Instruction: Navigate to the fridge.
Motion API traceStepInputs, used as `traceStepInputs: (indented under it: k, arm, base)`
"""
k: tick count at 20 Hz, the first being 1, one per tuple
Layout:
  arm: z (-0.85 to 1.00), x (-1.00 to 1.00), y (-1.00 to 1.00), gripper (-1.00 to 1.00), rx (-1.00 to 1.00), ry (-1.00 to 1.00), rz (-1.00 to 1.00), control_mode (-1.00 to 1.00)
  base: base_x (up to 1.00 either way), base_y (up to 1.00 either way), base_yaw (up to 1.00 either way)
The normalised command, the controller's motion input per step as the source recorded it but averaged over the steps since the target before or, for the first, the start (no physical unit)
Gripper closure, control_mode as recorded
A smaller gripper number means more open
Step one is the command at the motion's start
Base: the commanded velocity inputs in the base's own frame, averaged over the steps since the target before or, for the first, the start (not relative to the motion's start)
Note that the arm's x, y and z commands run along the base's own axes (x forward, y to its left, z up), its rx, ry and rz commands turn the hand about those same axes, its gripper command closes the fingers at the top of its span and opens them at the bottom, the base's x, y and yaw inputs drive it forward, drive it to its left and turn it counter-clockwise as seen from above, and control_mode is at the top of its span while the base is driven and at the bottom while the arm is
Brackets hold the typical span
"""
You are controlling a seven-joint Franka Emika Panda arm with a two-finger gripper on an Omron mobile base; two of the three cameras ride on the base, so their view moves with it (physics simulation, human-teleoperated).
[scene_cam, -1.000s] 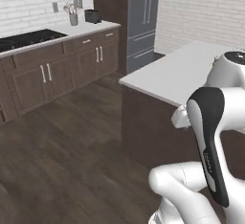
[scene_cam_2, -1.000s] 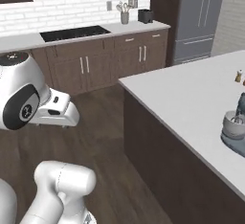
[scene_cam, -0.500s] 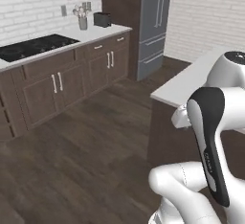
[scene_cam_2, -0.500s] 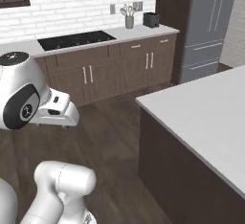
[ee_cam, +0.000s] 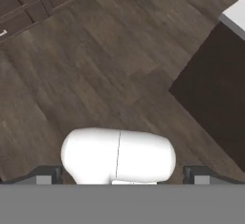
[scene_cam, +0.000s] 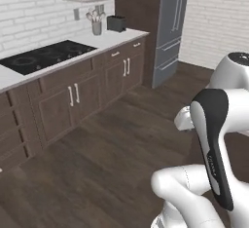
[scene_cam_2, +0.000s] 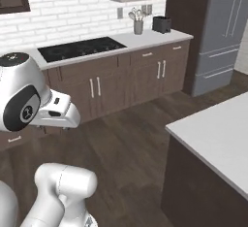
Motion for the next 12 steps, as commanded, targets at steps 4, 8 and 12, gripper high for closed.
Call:
traceStepInputs:
  k: [4,8,12]
  arm:
    - [0.0,0.0,0.0,-1.0,0.0,0.0,0.0,1.0]
    - [0.0,0.0,0.0,-1.0,0.0,0.0,0.0,1.0]
    - [0.0,0.0,0.0,-1.0,0.0,0.0,0.0,1.0]
  base:
    - [1.0,1.0,-0.12]
    - [1.0,0.95,-0.2]
    - [1.0,0.97,-0.34]
